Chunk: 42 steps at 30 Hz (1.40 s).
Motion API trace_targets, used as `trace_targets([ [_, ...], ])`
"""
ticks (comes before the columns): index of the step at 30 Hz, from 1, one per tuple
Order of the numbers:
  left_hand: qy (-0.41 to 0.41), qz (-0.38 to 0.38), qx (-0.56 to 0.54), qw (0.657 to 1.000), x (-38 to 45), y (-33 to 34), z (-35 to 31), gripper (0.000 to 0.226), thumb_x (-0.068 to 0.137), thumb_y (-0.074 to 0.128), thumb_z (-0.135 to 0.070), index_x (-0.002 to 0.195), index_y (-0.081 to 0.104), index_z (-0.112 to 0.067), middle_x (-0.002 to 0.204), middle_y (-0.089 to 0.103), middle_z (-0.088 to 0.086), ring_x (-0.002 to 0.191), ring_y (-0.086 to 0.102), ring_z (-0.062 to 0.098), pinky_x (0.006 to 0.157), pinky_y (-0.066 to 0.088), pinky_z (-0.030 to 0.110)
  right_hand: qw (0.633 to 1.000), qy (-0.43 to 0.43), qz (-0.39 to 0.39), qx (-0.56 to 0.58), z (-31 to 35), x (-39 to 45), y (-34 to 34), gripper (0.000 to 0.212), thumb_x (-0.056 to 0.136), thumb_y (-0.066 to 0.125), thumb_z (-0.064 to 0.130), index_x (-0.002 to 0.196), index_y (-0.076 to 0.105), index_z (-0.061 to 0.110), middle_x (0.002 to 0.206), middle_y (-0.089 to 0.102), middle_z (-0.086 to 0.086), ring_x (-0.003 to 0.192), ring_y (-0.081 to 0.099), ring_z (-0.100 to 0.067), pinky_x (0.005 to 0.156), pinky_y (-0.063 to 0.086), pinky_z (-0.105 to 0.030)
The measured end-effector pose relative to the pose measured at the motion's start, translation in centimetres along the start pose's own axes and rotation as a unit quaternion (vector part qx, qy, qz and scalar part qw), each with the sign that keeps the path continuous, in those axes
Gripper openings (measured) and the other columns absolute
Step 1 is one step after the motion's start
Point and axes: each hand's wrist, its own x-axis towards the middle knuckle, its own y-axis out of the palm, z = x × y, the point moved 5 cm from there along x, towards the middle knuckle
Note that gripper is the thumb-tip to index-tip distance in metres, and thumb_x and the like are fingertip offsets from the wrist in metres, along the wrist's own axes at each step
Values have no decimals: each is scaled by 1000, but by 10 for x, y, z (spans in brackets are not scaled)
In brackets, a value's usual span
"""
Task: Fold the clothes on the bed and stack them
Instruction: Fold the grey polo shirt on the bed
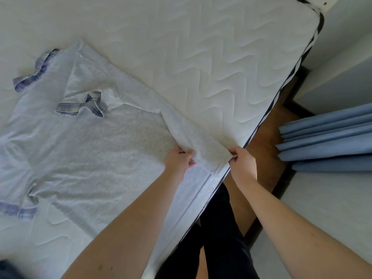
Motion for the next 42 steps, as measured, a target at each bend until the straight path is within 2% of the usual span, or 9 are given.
trace_targets([
  [8,45,48,262,963,6,-13,-9,27,89,65,-40,81,63,-14,55,69,-2,42,62,9,38,42,16,994,95,-5,45,-15,8,-9,9,90,62,17,96,61,25,83,60,11,79,61,-14,58,48,-27],
  [14,89,-54,117,988,32,-60,-40,21,95,61,-27,83,62,-9,59,64,2,47,60,11,50,53,26,997,41,-57,38,1,-6,-15,36,87,52,-1,111,57,26,104,55,7,87,56,-12,79,53,-36],
  [18,84,-83,-22,993,53,-90,-66,13,97,58,-15,85,61,-10,77,66,11,66,65,17,68,60,31,997,-53,-32,34,33,-11,4,28,91,51,4,110,60,22,106,58,9,98,56,-10,84,49,-27],
  [21,83,-121,-110,983,67,-106,-90,7,97,58,-14,95,59,-8,82,63,8,67,64,13,68,59,25,993,-89,30,65,62,-7,31,24,95,50,10,113,61,22,108,59,13,100,54,-1,84,40,-10],
  [23,72,-143,-147,976,78,-115,-105,16,97,59,-19,83,58,-12,77,60,4,66,61,11,73,55,23,989,-104,51,95,78,-2,48,25,96,50,9,115,62,20,107,61,14,97,55,0,85,42,-9],
  [26,13,-142,-198,970,92,-121,-125,26,93,66,-32,74,58,-15,66,61,-2,49,58,6,58,54,21,984,-119,67,116,94,6,66,26,95,52,7,114,64,19,106,65,13,95,58,3,83,43,-7],
  [31,-51,-138,-175,973,108,-130,-142,28,85,75,-28,69,55,-18,58,59,-6,34,36,4,35,29,13,984,-96,104,109,97,17,77,23,95,53,14,111,67,23,101,66,19,92,59,8,78,46,-8],
  [36,42,-227,-13,973,103,-157,-141,25,89,65,-28,72,49,-18,69,53,-1,57,49,13,45,44,21,982,-89,127,105,99,23,74,26,92,54,7,109,67,22,103,66,18,93,59,6,81,44,-7],
  [42,66,-180,8,981,95,-172,-126,19,87,72,-30,91,63,-14,68,68,1,53,61,9,50,52,20,989,-85,103,55,108,26,76,23,95,54,15,114,64,23,101,63,18,91,57,7,76,39,0],
])
